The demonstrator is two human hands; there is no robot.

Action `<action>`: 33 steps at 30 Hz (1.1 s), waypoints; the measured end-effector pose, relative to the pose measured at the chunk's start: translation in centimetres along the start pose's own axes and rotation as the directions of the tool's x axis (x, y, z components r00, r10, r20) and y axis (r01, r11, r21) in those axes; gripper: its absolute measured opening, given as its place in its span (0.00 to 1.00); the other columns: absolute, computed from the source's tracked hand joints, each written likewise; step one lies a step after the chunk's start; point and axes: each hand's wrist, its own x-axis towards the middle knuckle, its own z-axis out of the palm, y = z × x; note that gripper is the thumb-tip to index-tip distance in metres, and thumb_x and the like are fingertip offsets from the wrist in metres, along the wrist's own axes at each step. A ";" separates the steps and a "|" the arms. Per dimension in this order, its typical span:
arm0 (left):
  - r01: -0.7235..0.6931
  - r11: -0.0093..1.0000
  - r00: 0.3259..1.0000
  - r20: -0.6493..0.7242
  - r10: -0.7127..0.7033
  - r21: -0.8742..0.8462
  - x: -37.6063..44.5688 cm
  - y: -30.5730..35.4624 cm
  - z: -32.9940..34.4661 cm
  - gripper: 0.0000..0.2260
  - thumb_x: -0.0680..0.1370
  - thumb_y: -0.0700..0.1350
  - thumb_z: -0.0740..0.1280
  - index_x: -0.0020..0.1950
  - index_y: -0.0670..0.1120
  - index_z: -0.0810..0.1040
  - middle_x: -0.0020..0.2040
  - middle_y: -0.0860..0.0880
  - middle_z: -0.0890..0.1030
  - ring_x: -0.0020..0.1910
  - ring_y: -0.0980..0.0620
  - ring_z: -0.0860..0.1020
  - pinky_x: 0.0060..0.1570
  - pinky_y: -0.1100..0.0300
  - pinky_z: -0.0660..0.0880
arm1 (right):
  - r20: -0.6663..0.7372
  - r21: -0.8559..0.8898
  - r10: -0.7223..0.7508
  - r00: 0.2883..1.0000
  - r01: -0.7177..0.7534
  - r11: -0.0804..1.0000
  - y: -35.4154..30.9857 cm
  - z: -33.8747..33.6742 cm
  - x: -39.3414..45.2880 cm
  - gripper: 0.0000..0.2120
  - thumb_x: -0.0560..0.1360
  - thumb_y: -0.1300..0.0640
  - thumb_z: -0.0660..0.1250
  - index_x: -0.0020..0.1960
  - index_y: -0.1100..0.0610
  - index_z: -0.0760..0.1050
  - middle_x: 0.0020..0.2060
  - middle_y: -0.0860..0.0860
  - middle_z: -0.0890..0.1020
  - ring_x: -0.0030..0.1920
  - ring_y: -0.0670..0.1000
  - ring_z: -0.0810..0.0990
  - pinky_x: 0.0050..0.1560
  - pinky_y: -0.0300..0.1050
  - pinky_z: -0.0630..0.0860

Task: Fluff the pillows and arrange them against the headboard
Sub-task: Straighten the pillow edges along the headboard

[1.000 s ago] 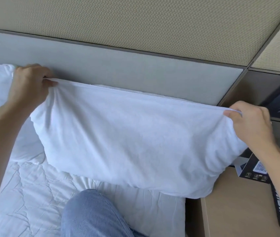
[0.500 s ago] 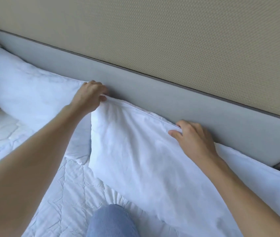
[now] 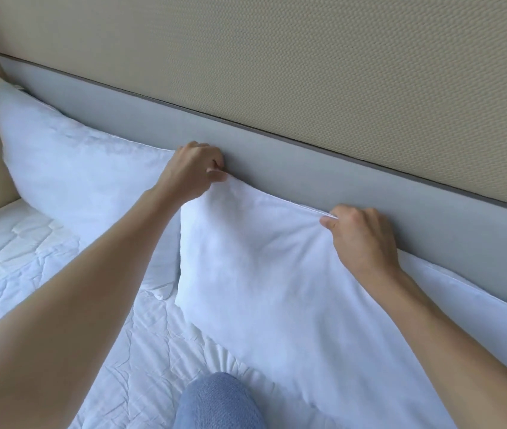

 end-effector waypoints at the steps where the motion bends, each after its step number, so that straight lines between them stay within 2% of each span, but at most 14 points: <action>1: -0.014 0.998 1.000 0.015 0.015 -0.059 -0.2 1.2 0.0 0.08 0.71 0.44 0.77 0.46 0.44 0.82 0.42 0.48 0.83 0.48 0.43 0.78 0.48 0.49 0.76 | 0.025 0.018 0.009 1.000 -0.010 1.000 0.1 -0.3 -0.1 0.17 0.79 0.50 0.67 0.37 0.60 0.70 0.33 0.61 0.81 0.35 0.65 0.76 0.33 0.50 0.70; 4: -0.050 0.974 0.996 0.055 0.063 -0.221 -0.9 5.7 0.3 0.14 0.68 0.50 0.80 0.49 0.45 0.84 0.43 0.49 0.83 0.46 0.48 0.80 0.50 0.52 0.77 | 0.072 0.064 0.035 0.997 -0.040 0.997 0.3 -1.6 -0.8 0.16 0.76 0.45 0.68 0.50 0.59 0.77 0.44 0.58 0.84 0.47 0.63 0.80 0.41 0.51 0.75; 7: -0.221 0.940 0.958 0.122 0.259 -0.259 -1.8 10.9 1.6 0.18 0.69 0.54 0.78 0.52 0.45 0.83 0.46 0.50 0.84 0.45 0.51 0.80 0.49 0.51 0.79 | 0.120 0.039 0.088 0.989 -0.093 0.995 1.6 -3.1 -2.4 0.19 0.76 0.44 0.69 0.57 0.57 0.78 0.49 0.57 0.84 0.52 0.61 0.80 0.46 0.51 0.77; 10: -0.370 0.900 0.880 0.224 0.419 -0.231 -2.9 16.3 3.8 0.19 0.71 0.58 0.74 0.57 0.50 0.81 0.52 0.54 0.84 0.50 0.52 0.81 0.49 0.52 0.78 | 0.157 0.006 0.153 0.976 -0.155 0.988 4.4 -4.2 -4.4 0.15 0.75 0.46 0.69 0.51 0.57 0.79 0.45 0.57 0.84 0.49 0.62 0.80 0.43 0.52 0.77; 12: -0.425 0.885 0.834 0.297 0.465 -0.190 -3.6 19.4 5.9 0.17 0.72 0.56 0.73 0.59 0.53 0.80 0.55 0.56 0.84 0.53 0.51 0.80 0.48 0.54 0.76 | 0.160 -0.034 0.196 0.967 -0.193 0.981 6.3 -4.8 -5.7 0.11 0.74 0.48 0.69 0.47 0.56 0.78 0.42 0.58 0.83 0.47 0.63 0.80 0.42 0.52 0.77; 14: -0.460 0.881 0.824 0.315 0.471 -0.115 -4.2 21.7 7.9 0.12 0.74 0.53 0.72 0.56 0.53 0.81 0.53 0.53 0.84 0.53 0.46 0.80 0.45 0.55 0.74 | 0.155 -0.087 0.236 0.959 -0.225 0.971 8.2 -5.3 -7.0 0.11 0.74 0.49 0.68 0.42 0.58 0.76 0.38 0.58 0.81 0.44 0.63 0.79 0.38 0.51 0.75; 16: -0.475 0.879 0.841 0.266 0.470 -0.052 -4.4 23.0 9.2 0.05 0.77 0.49 0.70 0.51 0.50 0.81 0.48 0.48 0.84 0.49 0.41 0.81 0.41 0.54 0.74 | 0.162 -0.134 0.267 0.950 -0.247 0.960 9.9 -6.0 -8.3 0.15 0.76 0.50 0.67 0.37 0.58 0.68 0.33 0.58 0.75 0.40 0.63 0.75 0.34 0.49 0.69; 18: -0.461 0.886 0.863 0.208 0.461 -0.055 -4.1 23.6 9.6 0.03 0.78 0.46 0.68 0.46 0.47 0.79 0.44 0.45 0.84 0.46 0.37 0.80 0.39 0.52 0.75 | 0.152 -0.167 0.295 0.943 -0.270 0.948 11.7 -7.1 -9.4 0.17 0.78 0.52 0.65 0.35 0.57 0.65 0.33 0.57 0.72 0.40 0.62 0.73 0.35 0.49 0.68; 20: -0.442 0.895 0.876 0.187 0.445 -0.061 -3.5 23.6 9.3 0.05 0.79 0.45 0.66 0.47 0.46 0.80 0.44 0.43 0.84 0.45 0.36 0.80 0.39 0.52 0.73 | 0.108 -0.174 0.328 0.938 -0.307 0.936 13.7 -8.4 -10.4 0.15 0.79 0.53 0.63 0.36 0.57 0.66 0.34 0.58 0.74 0.42 0.65 0.76 0.38 0.51 0.73; 23: -0.438 0.898 0.882 0.175 0.438 -0.044 -3.2 23.6 9.1 0.06 0.80 0.43 0.65 0.50 0.45 0.82 0.46 0.41 0.84 0.46 0.35 0.80 0.42 0.50 0.74 | 0.087 -0.157 0.414 0.906 -0.398 0.904 16.9 -10.5 -12.0 0.09 0.78 0.53 0.65 0.42 0.57 0.76 0.38 0.58 0.79 0.44 0.64 0.77 0.43 0.51 0.77; 25: -0.426 0.904 0.890 0.163 0.426 -0.038 -3.4 24.0 9.0 0.07 0.81 0.44 0.65 0.49 0.44 0.81 0.44 0.40 0.83 0.45 0.35 0.79 0.42 0.49 0.75 | 0.121 -0.174 0.457 0.881 -0.434 0.884 18.8 -11.5 -13.2 0.06 0.77 0.53 0.66 0.44 0.55 0.77 0.39 0.57 0.79 0.46 0.64 0.77 0.45 0.51 0.77; 28: -0.395 0.918 0.896 0.211 0.391 -0.024 -3.9 25.4 8.7 0.11 0.80 0.53 0.67 0.50 0.46 0.81 0.43 0.42 0.83 0.45 0.37 0.79 0.43 0.51 0.75 | 0.108 -0.162 0.522 0.846 -0.503 0.849 20.7 -12.4 -14.7 0.03 0.76 0.53 0.66 0.45 0.50 0.78 0.41 0.55 0.79 0.48 0.63 0.77 0.48 0.53 0.79; 30: -0.428 0.904 0.873 0.249 0.420 -0.022 -4.5 26.7 8.9 0.13 0.78 0.58 0.67 0.52 0.48 0.81 0.44 0.45 0.83 0.47 0.38 0.80 0.44 0.52 0.75 | 0.118 -0.128 0.533 0.838 -0.519 0.845 21.2 -12.7 -15.2 0.03 0.76 0.53 0.66 0.46 0.48 0.78 0.43 0.56 0.80 0.49 0.62 0.77 0.49 0.53 0.78; 33: -0.491 0.871 0.840 0.271 0.470 0.012 -5.5 28.8 10.0 0.15 0.78 0.58 0.67 0.54 0.48 0.79 0.48 0.44 0.83 0.48 0.38 0.80 0.41 0.53 0.72 | 0.160 -0.110 0.546 0.823 -0.534 0.838 21.5 -13.0 -15.6 0.04 0.75 0.52 0.66 0.48 0.46 0.78 0.47 0.56 0.80 0.51 0.60 0.77 0.51 0.54 0.78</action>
